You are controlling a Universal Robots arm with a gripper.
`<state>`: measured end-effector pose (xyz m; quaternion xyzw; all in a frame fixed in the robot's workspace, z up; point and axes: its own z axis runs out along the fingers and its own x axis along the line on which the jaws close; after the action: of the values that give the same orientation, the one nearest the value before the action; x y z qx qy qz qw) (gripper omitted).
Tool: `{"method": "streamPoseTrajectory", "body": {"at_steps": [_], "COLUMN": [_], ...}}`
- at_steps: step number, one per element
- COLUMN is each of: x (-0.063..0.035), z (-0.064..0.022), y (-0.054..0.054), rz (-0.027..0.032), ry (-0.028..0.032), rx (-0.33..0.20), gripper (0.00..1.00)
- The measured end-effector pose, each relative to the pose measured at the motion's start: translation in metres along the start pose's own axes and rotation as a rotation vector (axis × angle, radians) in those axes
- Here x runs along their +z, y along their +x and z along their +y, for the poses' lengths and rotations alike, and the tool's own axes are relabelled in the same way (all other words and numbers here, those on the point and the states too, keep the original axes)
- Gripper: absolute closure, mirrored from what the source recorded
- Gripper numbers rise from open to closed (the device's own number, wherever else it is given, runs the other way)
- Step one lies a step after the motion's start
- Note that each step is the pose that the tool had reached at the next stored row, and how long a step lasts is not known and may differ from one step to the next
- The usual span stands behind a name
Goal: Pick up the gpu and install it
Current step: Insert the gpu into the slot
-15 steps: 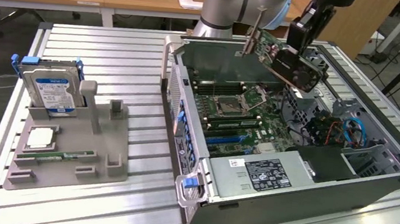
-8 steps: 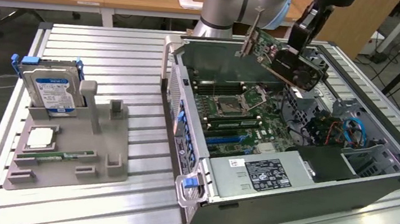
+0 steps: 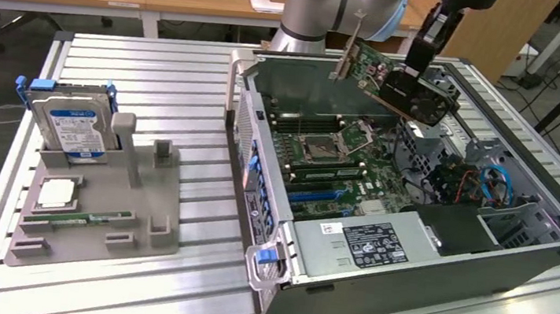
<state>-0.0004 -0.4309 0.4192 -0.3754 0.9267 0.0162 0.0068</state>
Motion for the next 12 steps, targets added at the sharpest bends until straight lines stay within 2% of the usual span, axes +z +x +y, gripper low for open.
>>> {"method": "streamPoseTrajectory", "body": {"at_steps": [12], "x": [0.0], "z": [0.0], "y": [0.0], "rz": [0.0004], "ry": [-0.0004], "rx": [-0.014], "gripper": [0.74]}}
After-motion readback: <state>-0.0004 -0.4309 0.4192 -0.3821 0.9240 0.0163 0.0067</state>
